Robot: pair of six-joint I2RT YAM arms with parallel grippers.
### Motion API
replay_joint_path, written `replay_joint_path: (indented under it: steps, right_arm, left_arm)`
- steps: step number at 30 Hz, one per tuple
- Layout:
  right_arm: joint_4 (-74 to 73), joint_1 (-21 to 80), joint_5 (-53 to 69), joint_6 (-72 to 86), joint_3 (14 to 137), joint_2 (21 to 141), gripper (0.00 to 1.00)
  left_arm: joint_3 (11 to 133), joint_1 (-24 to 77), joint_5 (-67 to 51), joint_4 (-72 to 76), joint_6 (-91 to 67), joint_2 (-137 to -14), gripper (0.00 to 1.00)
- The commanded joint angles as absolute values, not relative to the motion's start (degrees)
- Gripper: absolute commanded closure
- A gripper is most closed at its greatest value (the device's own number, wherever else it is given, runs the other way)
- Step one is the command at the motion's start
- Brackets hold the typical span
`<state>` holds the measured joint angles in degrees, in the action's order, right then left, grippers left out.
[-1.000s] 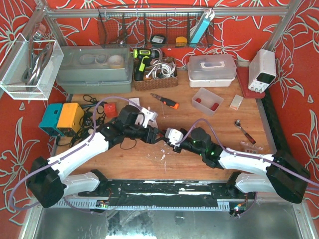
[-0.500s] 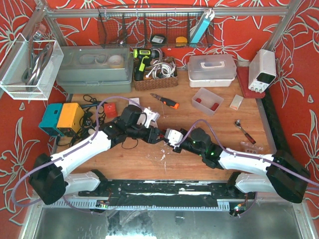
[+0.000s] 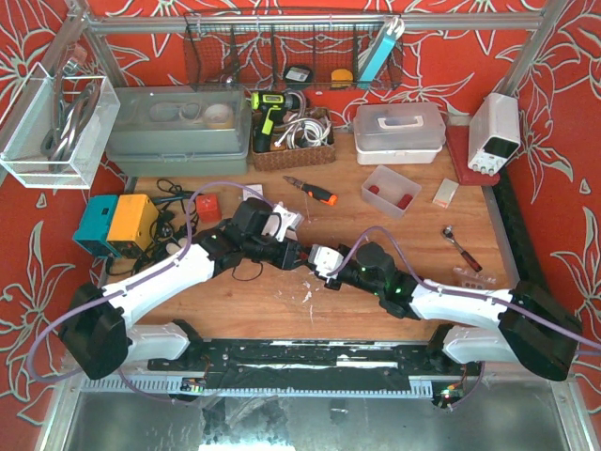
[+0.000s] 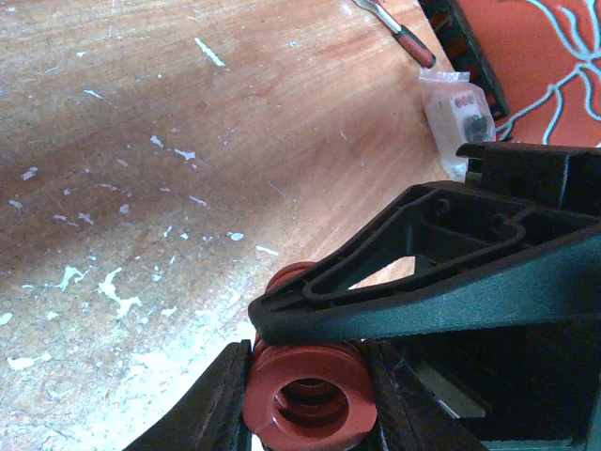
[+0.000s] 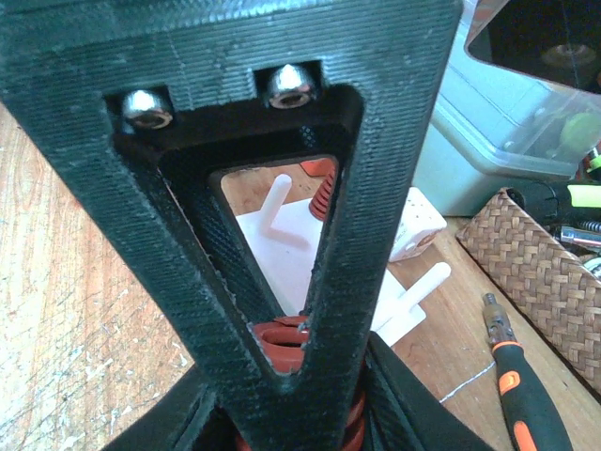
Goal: Install the large spring
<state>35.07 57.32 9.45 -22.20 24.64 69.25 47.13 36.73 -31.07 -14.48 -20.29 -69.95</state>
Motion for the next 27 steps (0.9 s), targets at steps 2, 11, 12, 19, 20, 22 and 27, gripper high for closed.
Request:
replay_joint_path:
  steps: [2,11,12,19,20,22,27]
  right_arm:
    - [35.87,57.83,7.83,-22.58,26.09,69.18,0.73]
    - [34.61,57.83,4.96,-21.86,26.45,68.61,0.15]
    - [34.75,57.83,4.30,-21.39,26.41,68.41,0.05]
    - [34.85,57.62,-6.30,-14.64,26.12,64.98,0.01]
    - [32.74,57.37,-9.42,-12.12,27.02,64.63,0.01]
    - [26.84,56.07,-13.83,-6.62,29.95,64.25,0.01]
    - [12.90,50.34,-15.91,8.39,36.79,65.61,0.01]
  left_arm:
    - [49.54,37.35,-30.28,-14.85,-20.02,-69.85,0.93]
    - [50.47,36.82,-21.73,-16.09,-20.74,-67.78,1.00]
    - [50.86,36.50,-20.53,-16.75,-20.62,-67.44,1.00]
    - [54.11,32.54,-8.13,-24.76,-19.56,-66.23,1.00]
    - [54.36,31.56,-6.34,-26.05,-19.59,-66.23,1.00]
    - [54.76,29.38,-4.30,-28.17,-19.45,-66.33,1.00]
    - [56.23,24.13,0.20,-32.92,-18.26,-67.24,1.00]
